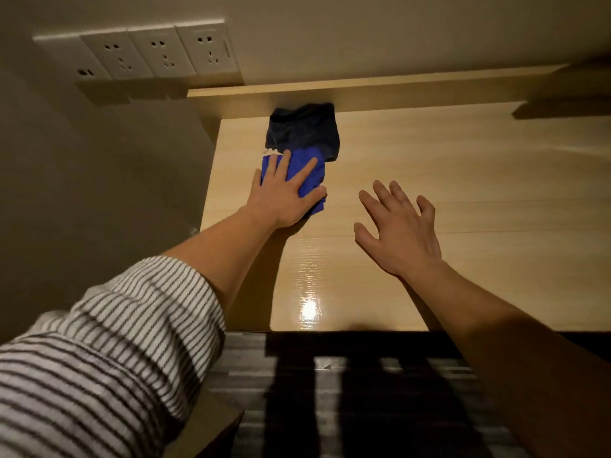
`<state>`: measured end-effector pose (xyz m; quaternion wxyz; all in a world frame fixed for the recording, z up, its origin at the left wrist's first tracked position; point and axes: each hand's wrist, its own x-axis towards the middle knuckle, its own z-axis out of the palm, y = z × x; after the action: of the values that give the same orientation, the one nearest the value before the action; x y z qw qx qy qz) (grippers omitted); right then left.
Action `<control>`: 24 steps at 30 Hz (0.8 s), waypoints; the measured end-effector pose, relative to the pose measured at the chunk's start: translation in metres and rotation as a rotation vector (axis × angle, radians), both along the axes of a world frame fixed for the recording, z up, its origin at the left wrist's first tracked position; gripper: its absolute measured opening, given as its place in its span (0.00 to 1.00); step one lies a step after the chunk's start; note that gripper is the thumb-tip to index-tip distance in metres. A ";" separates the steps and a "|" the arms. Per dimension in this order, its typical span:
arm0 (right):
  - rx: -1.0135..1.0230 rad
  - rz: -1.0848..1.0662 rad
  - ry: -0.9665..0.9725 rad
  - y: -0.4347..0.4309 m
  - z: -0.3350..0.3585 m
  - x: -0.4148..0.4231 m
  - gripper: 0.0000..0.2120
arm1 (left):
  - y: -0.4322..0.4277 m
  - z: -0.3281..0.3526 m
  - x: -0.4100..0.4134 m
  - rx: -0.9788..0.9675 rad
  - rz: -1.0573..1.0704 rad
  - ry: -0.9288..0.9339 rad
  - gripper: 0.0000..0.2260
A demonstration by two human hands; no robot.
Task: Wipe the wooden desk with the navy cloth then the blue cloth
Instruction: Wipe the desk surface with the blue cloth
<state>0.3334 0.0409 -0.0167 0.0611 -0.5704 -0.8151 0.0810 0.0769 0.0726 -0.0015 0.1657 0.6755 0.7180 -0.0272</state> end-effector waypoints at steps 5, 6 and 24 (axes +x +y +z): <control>0.002 0.000 -0.009 -0.001 0.002 -0.001 0.31 | -0.004 -0.007 0.000 0.073 -0.031 0.064 0.41; 0.000 0.000 -0.011 -0.001 0.002 -0.001 0.31 | -0.006 -0.006 0.000 0.070 -0.039 0.070 0.42; -0.011 0.089 -0.045 -0.003 0.005 0.018 0.32 | -0.153 -0.007 0.035 0.106 -0.068 0.039 0.38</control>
<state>0.3513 0.0379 -0.0117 0.0357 -0.5355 -0.8404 0.0752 0.1119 -0.0809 -0.0085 0.1146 0.7066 0.6983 -0.0080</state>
